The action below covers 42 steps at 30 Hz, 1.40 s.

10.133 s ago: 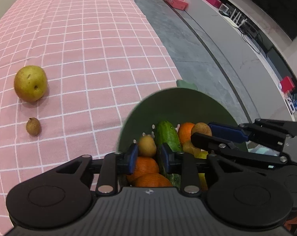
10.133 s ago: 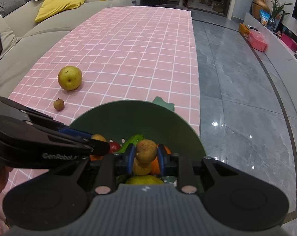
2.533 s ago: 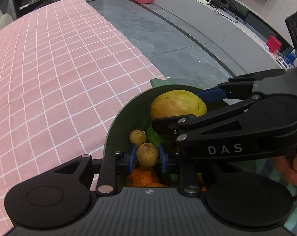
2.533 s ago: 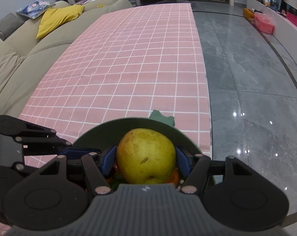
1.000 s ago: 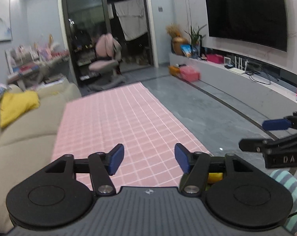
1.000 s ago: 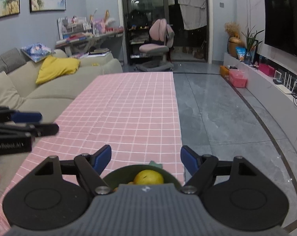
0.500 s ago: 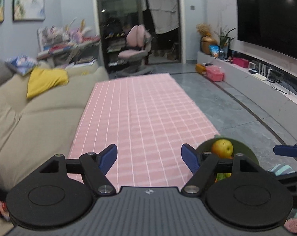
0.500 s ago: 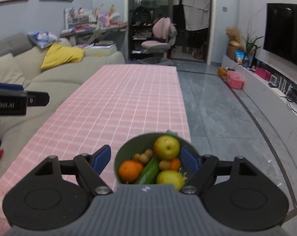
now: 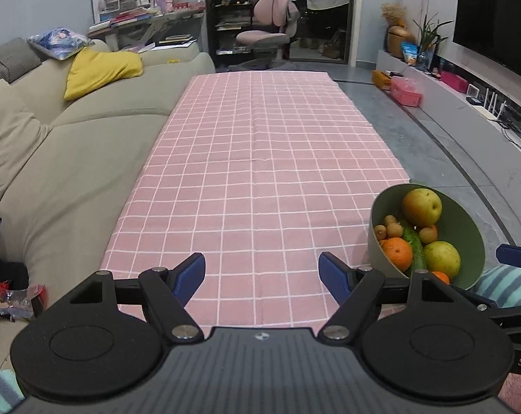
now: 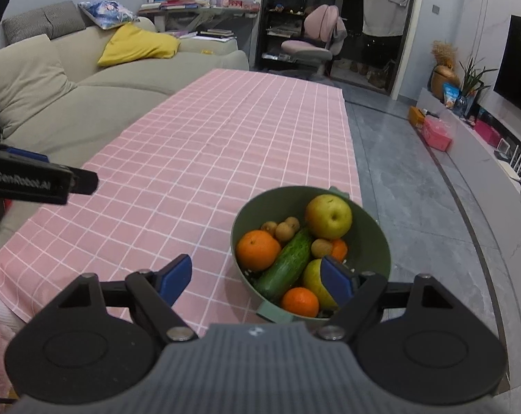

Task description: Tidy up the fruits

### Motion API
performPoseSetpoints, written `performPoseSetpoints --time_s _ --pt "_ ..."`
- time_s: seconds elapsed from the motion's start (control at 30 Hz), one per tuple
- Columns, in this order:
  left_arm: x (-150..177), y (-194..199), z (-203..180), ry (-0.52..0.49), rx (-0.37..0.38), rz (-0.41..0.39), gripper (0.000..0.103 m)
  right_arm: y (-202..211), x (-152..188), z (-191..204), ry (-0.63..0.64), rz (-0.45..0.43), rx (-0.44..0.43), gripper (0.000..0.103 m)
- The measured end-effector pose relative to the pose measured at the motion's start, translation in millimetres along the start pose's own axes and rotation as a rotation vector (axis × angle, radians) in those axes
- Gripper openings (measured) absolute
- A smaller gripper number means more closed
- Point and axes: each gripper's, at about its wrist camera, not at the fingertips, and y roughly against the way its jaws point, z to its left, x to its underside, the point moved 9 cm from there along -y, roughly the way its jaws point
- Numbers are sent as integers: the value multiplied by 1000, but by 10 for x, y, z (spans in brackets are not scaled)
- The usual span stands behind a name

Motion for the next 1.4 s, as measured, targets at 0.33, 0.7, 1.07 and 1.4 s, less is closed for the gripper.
performPoseSetpoints --time_s 0.33,0.7,1.07,1.4 --pt "37 15 6 4 5 8 88 -25 -13 5 -9 6 10 79" --pt "40 18 10 9 6 13 88 -25 -15 1 -14 3 11 79" --pt "37 16 8 10 6 13 88 -35 -13 -7 -20 8 12 79" --pt "39 14 7 10 7 14 88 -57 2 12 -20 19 11 79"
